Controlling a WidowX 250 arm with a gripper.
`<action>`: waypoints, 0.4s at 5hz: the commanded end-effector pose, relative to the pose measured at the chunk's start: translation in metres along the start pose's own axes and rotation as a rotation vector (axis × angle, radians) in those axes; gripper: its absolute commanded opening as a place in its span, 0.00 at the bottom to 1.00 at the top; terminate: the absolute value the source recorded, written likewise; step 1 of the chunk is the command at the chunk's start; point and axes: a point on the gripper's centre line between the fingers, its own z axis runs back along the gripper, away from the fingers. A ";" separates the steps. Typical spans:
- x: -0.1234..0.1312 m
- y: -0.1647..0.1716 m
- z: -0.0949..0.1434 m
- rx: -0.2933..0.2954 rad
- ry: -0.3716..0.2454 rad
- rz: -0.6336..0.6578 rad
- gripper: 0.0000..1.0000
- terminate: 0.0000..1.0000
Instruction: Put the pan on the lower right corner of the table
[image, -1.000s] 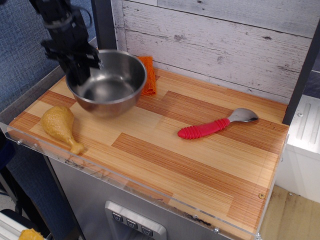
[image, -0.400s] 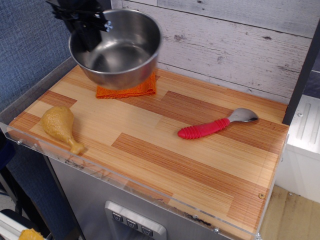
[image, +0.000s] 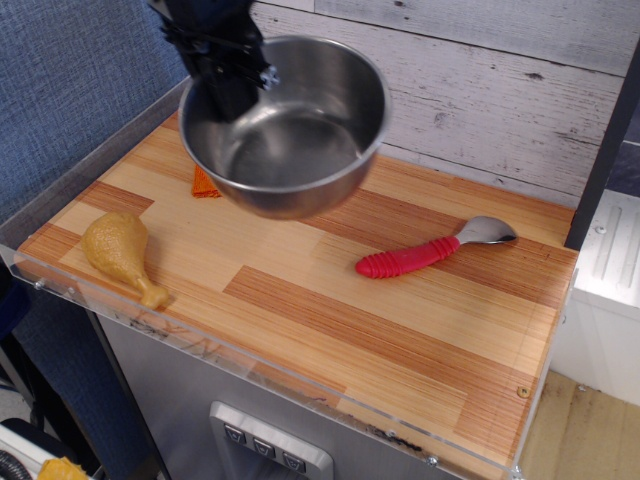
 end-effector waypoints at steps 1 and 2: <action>-0.002 -0.041 -0.008 0.015 0.001 -0.170 0.00 0.00; -0.004 -0.054 -0.027 0.008 0.017 -0.241 0.00 0.00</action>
